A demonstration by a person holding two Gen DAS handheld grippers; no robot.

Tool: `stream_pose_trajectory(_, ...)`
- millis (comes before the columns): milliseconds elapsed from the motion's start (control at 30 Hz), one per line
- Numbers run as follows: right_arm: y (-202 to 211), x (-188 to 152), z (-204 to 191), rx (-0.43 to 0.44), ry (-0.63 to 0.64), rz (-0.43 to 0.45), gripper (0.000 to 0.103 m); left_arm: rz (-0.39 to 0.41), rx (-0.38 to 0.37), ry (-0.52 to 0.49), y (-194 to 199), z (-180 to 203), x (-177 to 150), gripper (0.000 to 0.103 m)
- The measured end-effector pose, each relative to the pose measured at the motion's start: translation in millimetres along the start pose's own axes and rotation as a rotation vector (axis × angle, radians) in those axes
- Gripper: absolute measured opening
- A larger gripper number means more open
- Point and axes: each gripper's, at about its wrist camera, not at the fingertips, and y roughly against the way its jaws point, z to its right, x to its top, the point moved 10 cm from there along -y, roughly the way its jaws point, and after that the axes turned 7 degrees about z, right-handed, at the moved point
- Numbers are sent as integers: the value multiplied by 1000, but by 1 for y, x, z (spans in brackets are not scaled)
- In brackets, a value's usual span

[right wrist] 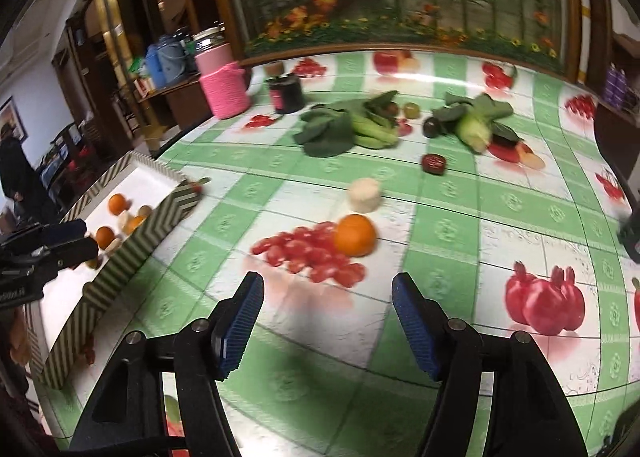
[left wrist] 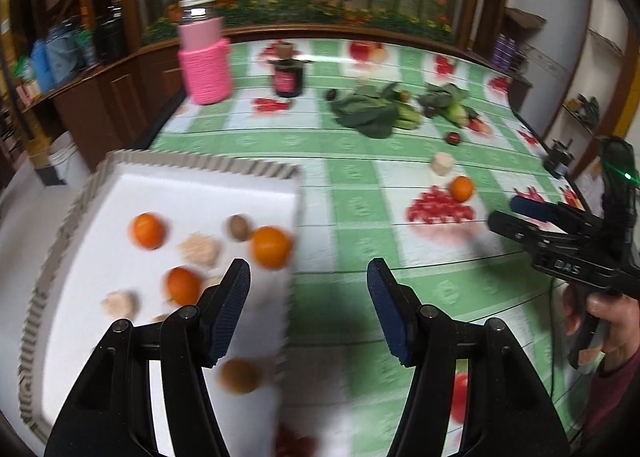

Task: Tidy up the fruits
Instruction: 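Move both grippers back toward the cherry tomatoes and remaining fruits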

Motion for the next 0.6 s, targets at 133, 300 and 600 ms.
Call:
stream_pose_trajectory(133,-9,7,12,1,-34,-6,67,-14,-37,-13,-13,25,6,60)
stream_pose_trajectory(300,-28,15,6,9,-1,-37,56,-27,-48,-22,-27,41,15,59)
stream_pose_trajectory(600,-58,16,11,10,6,-89,31,-44,-52,-40,-45,52,22,59)
